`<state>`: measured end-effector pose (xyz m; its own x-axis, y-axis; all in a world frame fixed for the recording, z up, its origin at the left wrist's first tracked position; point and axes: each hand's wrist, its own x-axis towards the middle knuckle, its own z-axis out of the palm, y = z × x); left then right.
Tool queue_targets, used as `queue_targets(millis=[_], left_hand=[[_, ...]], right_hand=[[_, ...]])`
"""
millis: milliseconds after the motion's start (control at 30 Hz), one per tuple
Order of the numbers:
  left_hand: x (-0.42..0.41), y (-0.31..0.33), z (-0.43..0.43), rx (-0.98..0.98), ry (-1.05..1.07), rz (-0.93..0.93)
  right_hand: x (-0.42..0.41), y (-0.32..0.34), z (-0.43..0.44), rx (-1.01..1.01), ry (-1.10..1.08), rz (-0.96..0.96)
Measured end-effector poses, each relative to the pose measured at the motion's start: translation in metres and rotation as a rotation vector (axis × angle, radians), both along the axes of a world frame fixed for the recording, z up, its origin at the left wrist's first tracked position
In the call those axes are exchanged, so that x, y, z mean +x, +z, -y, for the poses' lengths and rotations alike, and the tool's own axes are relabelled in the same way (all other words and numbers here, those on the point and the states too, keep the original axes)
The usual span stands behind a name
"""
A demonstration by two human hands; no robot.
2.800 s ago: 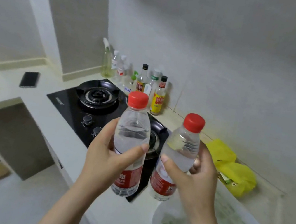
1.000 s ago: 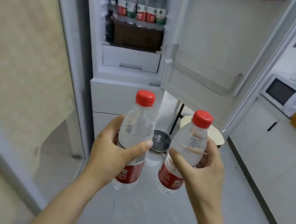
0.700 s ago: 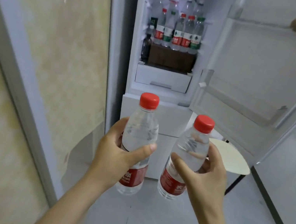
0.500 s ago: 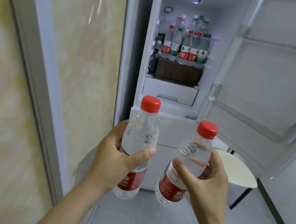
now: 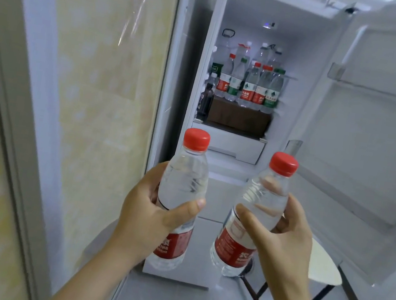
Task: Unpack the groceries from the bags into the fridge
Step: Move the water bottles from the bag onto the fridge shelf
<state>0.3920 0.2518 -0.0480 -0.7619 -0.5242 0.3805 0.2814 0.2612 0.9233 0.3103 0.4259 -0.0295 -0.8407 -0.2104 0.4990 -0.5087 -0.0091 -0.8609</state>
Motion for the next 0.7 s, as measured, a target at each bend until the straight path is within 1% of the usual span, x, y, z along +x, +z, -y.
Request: queue_targets(millis=[233, 433, 700], left_hand=[[-0.083, 0.012, -0.004, -0.040, 0.030, -0.014], [-0.149, 0.023, -0.001, -0.044, 0.043, -0.049], [-0.230, 0.031, 0.032, -0.037, 0.026, -0.079]], right_hand=[[-0.085, 0.014, 0.009, -0.063, 0.059, -0.023], [-0.157, 0.030, 0.014, -0.050, 0.104, -0.071], [-0.238, 0.040, 0.046, -0.075, 0.090, -0.091]])
